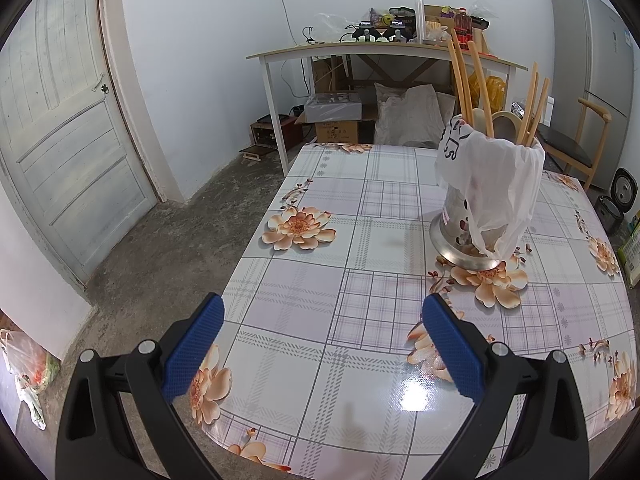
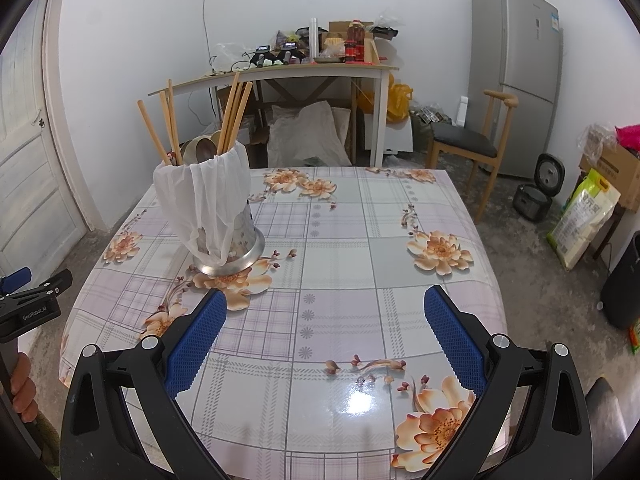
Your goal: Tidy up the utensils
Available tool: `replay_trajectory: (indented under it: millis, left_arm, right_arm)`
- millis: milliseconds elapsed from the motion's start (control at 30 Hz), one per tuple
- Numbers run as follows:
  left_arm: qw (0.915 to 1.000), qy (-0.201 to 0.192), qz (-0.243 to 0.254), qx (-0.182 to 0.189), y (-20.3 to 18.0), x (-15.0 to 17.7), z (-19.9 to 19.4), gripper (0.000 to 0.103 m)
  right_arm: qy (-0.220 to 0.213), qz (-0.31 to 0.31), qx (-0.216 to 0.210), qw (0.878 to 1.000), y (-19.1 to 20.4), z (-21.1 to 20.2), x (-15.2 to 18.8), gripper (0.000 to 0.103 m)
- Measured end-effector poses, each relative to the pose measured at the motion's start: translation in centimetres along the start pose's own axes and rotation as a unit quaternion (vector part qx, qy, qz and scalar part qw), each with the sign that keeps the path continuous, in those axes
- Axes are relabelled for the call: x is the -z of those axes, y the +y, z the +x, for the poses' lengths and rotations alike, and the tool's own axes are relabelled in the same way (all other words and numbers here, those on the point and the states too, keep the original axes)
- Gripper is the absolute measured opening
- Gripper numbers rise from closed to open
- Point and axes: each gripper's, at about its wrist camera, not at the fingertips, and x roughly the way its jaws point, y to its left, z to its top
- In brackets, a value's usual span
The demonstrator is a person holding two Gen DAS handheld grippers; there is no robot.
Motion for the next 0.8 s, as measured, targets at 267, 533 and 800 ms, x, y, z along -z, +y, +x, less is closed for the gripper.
replay_trajectory:
  millis: [267, 533, 800]
  left_arm:
    - [1.0, 0.0, 0.0, 0.0, 0.05, -0.08, 0.05, 0.097]
    - [1.0, 0.001, 0.0, 0.0, 0.03, -0.03, 0.02, 0.097]
    - [1.0, 0.001, 0.0, 0.0, 0.03, -0.06, 0.02, 0.097]
  right_arm:
    - [0.0, 0.0, -0.001, 1.0, 0.09, 0.08, 0.03, 0.095]
    - [0.0, 0.0, -0.001, 1.0, 0.22, 0.08, 0.12, 0.095]
    - [0.0, 0.0, -0.002, 1.0, 0.24, 0.1, 0.13, 0.095]
